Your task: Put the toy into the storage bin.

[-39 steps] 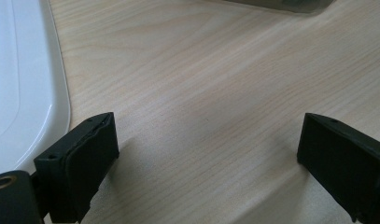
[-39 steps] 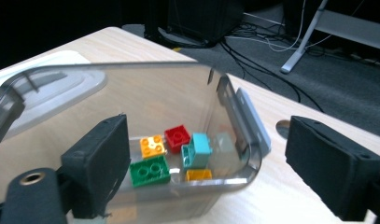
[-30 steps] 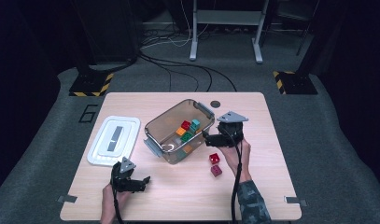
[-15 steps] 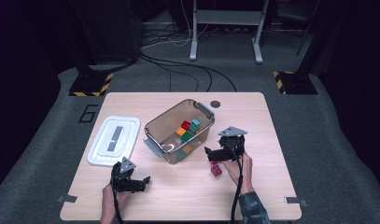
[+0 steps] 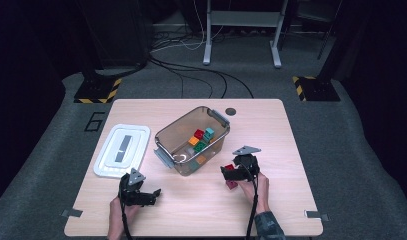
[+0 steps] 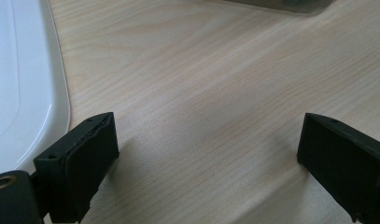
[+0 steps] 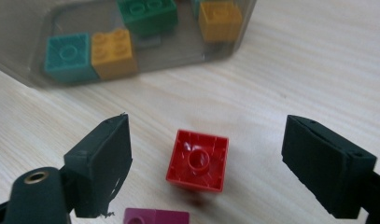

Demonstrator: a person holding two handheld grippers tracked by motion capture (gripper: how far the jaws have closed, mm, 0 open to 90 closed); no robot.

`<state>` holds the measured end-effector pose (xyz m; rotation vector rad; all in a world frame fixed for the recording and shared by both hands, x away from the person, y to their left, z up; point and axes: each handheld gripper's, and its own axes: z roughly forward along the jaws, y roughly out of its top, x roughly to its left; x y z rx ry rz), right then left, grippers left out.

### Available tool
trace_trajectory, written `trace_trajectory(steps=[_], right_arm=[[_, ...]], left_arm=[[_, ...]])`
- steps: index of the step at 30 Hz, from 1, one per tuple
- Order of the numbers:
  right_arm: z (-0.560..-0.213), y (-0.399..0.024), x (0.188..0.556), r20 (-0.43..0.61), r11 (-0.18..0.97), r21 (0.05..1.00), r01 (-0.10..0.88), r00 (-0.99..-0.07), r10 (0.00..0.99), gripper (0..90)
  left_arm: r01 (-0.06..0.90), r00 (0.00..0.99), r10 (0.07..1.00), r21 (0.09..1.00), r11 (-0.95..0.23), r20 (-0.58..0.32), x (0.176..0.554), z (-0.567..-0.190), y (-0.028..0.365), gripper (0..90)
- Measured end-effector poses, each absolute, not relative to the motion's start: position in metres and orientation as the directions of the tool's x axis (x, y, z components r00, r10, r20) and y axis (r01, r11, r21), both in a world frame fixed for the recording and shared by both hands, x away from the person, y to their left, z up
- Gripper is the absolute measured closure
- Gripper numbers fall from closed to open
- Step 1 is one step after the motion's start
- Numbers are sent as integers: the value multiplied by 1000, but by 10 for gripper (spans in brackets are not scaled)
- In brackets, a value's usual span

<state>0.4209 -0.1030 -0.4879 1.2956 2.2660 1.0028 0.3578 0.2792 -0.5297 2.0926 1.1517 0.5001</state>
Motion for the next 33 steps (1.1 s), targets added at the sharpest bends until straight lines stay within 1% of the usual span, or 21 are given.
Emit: trace_trajectory(steps=[4, 7, 8, 9, 11, 14, 15, 26, 33], right_arm=[[-495, -104, 423, 62, 341, 699, 628, -529, 847, 301], [-497, -105, 423, 77, 342, 688, 640, -533, 843, 395], [-497, -105, 424, 77, 349, 683, 642, -538, 840, 404], [-498, -105, 424, 82, 350, 679, 645, -541, 837, 436], [-499, -104, 424, 81, 360, 668, 652, -545, 835, 459], [-501, -104, 425, 88, 358, 655, 666, -537, 839, 524], [-502, -104, 426, 94, 352, 651, 673, -532, 842, 560], [-501, -106, 425, 72, 358, 651, 669, -524, 849, 584], [-497, -109, 423, 65, 343, 689, 639, -525, 848, 585]], left_arm=[[581, 533, 846, 724, -371, 6, 358, -530, 279, 49], [581, 533, 846, 724, -371, 6, 358, -530, 279, 49], [581, 532, 847, 725, -370, 5, 358, -530, 279, 49], [582, 534, 846, 724, -371, 4, 358, -530, 279, 49], [582, 533, 846, 724, -370, 3, 358, -530, 279, 49], [582, 535, 845, 723, -372, 4, 358, -530, 279, 49], [582, 533, 846, 724, -371, 5, 358, -530, 279, 49], [583, 533, 846, 723, -370, 4, 358, -530, 279, 49], [582, 534, 846, 724, -371, 4, 358, -530, 279, 49]])
